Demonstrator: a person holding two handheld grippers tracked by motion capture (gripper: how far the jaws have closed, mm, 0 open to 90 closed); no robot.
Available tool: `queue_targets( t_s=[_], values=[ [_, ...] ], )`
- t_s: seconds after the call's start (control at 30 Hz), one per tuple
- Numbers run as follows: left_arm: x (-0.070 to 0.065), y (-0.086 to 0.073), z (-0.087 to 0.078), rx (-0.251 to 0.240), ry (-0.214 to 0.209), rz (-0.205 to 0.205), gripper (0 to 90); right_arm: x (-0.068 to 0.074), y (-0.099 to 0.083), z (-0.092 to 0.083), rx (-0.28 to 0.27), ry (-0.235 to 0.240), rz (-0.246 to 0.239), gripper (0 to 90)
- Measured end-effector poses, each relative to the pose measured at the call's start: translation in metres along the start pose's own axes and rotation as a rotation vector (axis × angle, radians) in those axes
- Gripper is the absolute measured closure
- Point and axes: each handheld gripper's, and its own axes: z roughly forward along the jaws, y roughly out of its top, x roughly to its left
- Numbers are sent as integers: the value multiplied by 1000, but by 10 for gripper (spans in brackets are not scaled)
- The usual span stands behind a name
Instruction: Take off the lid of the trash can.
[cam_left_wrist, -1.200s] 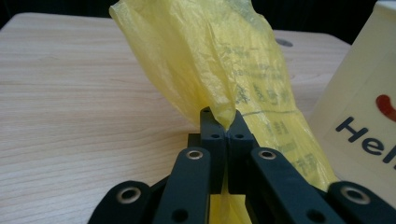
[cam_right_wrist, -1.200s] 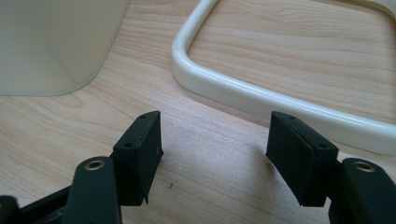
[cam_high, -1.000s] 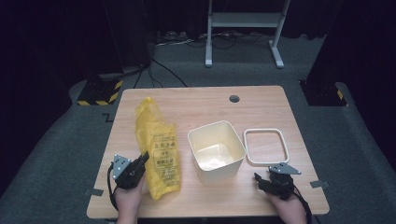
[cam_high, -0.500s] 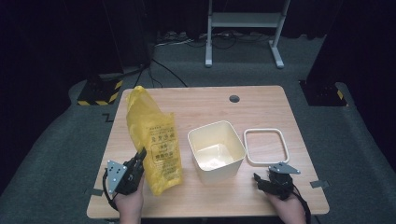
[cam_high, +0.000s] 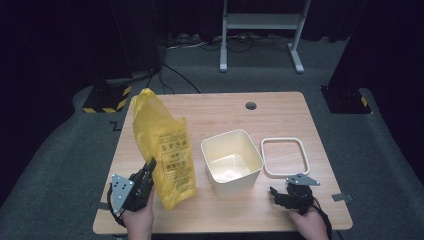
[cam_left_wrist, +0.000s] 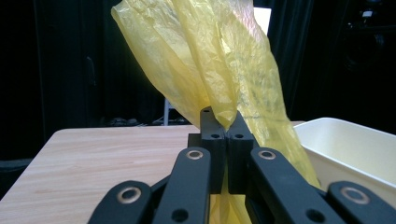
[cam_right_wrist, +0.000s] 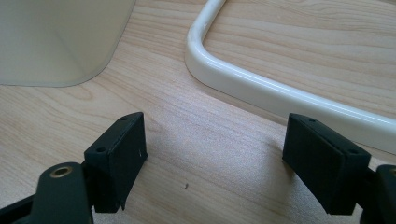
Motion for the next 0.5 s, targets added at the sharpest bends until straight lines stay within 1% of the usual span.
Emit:
queue_targets(
  t_s=[0.27, 0.43, 0.47, 0.5],
  values=[
    [-9, 17, 4, -39, -26, 3, 890, 0, 0, 0, -1, 1, 0, 207],
    [-18, 26, 7, -67, -52, 6, 891, 0, 0, 0, 0, 2, 1, 207],
    [-20, 28, 9, -74, -61, -2, 891, 0, 0, 0, 0, 2, 1, 207],
    [-22, 29, 9, -75, -65, 3, 891, 0, 0, 0, 0, 2, 1, 207]
  ],
)
